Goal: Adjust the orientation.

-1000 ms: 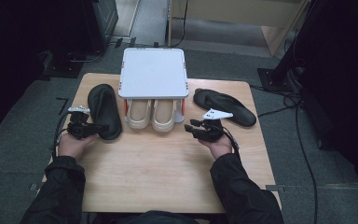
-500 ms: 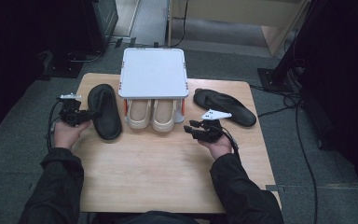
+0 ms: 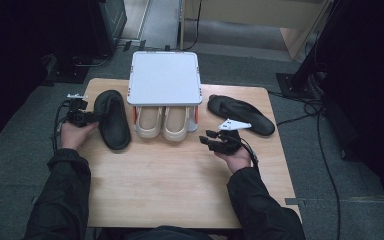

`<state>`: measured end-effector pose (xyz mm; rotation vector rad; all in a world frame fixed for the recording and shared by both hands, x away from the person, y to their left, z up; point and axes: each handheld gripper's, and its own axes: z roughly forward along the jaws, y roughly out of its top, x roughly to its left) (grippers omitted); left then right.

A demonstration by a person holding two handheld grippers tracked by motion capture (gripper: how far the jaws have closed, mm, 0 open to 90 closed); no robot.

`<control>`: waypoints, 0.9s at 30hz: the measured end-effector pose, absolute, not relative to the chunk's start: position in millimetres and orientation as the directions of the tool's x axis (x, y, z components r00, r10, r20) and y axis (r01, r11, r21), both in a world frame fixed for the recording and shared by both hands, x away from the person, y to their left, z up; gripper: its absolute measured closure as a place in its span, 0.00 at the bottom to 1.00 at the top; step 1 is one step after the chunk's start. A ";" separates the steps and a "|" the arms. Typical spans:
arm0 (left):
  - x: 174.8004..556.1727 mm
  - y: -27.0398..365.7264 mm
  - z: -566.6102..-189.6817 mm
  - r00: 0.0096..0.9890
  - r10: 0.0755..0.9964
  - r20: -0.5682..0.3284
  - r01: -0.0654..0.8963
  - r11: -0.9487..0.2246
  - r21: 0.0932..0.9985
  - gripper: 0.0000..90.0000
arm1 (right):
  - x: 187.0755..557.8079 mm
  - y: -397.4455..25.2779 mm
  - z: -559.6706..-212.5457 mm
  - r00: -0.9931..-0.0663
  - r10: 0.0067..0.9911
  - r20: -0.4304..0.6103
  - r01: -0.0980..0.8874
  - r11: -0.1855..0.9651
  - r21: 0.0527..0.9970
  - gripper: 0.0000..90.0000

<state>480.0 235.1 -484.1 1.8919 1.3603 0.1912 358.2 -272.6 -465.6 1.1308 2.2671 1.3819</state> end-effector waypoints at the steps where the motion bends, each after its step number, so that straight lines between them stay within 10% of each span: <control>1: 481.1 234.6 -486.2 0.418 0.856 -0.305 0.742 -0.128 0.659 0.64 | 357.8 -272.5 -465.7 -0.665 0.727 0.170 0.484 0.247 0.839 0.65; 27: 484.6 239.0 -486.9 0.400 0.833 -0.383 0.758 -0.066 0.649 0.75 | 355.5 -271.6 -468.8 -0.670 0.726 0.156 0.481 0.265 0.836 0.65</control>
